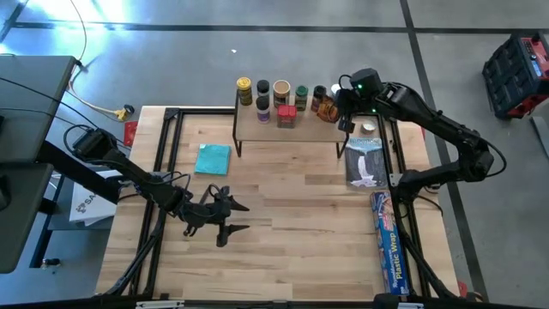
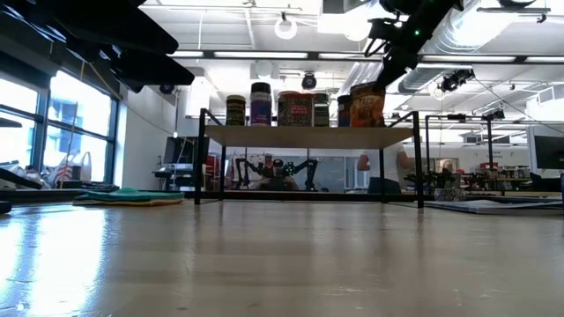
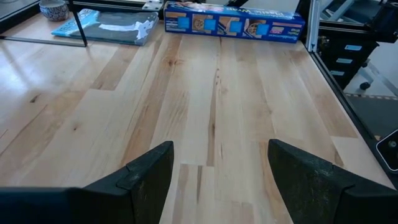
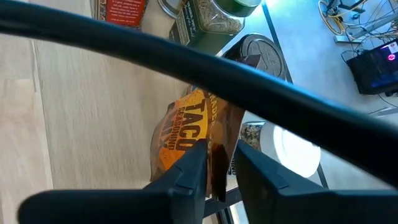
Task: Shelf spices
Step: Put the orange spice bag on the shelf, then return to Home Position
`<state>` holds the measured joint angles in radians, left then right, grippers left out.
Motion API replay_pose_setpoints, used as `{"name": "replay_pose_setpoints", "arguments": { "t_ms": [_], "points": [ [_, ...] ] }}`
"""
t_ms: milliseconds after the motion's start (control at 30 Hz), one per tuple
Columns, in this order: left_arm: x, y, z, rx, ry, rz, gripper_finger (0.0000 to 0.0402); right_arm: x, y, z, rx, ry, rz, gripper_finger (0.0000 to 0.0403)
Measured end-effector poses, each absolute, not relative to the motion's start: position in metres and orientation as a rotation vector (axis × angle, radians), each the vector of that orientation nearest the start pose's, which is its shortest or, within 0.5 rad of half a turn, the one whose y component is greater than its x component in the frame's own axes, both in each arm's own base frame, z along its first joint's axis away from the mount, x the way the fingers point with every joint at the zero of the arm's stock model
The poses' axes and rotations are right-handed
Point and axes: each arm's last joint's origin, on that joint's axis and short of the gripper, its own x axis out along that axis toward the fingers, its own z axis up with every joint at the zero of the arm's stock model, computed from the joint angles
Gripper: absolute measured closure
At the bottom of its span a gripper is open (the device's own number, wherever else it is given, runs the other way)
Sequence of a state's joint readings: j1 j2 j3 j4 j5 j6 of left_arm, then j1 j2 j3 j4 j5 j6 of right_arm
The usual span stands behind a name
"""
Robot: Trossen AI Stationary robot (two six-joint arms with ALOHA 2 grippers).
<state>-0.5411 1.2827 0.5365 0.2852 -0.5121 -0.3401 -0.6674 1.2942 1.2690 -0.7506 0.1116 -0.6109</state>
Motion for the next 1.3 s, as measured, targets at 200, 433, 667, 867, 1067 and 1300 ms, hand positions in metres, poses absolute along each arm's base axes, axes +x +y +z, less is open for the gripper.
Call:
{"name": "replay_pose_setpoints", "arguments": {
  "t_ms": [200, 433, 667, 867, 1067, 1300],
  "points": [
    [0.221, -0.116, 0.193, -0.104, 0.397, 0.039, 0.0145, 0.205, -0.165, 0.344, -0.335, 0.951, -0.477, 0.0309],
    [0.221, -0.116, 0.193, -0.109, 0.392, 0.039, 0.0145, 0.198, -0.156, 0.355, -0.374, 0.917, -0.492, 0.0308],
    [0.221, -0.116, 0.194, -0.109, 0.387, 0.038, 0.0145, 0.193, -0.137, 0.37, -0.42, 0.848, -0.496, 0.0308],
    [0.222, -0.115, 0.197, -0.122, 0.338, 0.104, 0.0145, 0.184, -0.11, 0.38, -0.236, 0.747, -0.525, 0.0308],
    [0.224, -0.108, 0.212, -0.147, 0.253, 0.105, 0.0145, 0.183, -0.076, 0.381, 0.035, 0.579, -0.083, 0.0308],
    [0.212, -0.074, 0.254, -0.157, 0.093, 0.093, 0.0174, 0.187, -0.039, 0.345, 0.071, 0.484, 0.17, 0.0308]
  ]
}}
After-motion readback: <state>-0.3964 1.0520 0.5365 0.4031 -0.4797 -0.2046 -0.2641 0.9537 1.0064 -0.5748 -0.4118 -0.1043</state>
